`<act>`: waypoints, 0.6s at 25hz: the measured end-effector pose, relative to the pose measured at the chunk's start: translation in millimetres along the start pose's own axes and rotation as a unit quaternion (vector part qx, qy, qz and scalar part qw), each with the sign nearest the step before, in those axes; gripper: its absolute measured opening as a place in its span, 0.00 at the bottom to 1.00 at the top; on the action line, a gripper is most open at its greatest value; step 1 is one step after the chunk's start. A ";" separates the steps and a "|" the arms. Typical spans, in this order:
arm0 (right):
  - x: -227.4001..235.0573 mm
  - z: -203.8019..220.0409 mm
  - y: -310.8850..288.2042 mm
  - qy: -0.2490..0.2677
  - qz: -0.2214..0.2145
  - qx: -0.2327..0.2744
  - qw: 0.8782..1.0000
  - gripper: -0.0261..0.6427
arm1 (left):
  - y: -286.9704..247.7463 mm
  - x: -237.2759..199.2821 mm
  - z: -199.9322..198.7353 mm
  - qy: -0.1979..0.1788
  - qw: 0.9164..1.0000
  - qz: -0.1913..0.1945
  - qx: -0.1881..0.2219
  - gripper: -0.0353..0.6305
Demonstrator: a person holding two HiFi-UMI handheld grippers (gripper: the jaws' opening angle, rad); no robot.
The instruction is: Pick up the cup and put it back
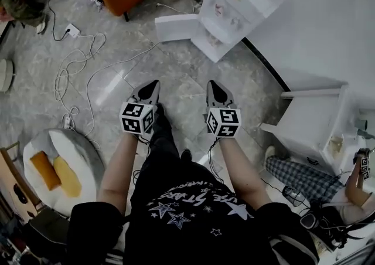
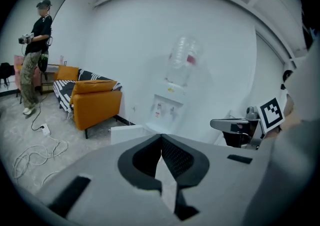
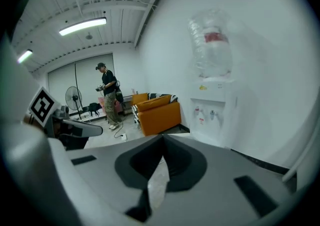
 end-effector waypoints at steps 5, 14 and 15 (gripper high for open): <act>-1.7 12.0 73.1 -0.024 -0.011 0.010 1.000 0.05 | 38.2 75.7 9.6 -0.054 0.998 0.040 0.006 0.07; 0.9 -8.3 161.6 0.005 0.003 0.055 0.998 0.05 | 96.8 141.1 -10.5 -0.102 0.993 0.032 0.054 0.07; -2.2 -9.4 169.0 0.015 -0.005 0.060 0.998 0.05 | 105.4 145.9 -9.1 -0.105 0.992 0.030 0.058 0.07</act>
Point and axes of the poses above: the fingertips, and each gripper's own axes: y backward along the fingers, x to its right, z out of its underside, the point moved 8 cm from there along y, backward along the fingers, and after that the axes turned 1 degree about -y, right-handed, at the moved point
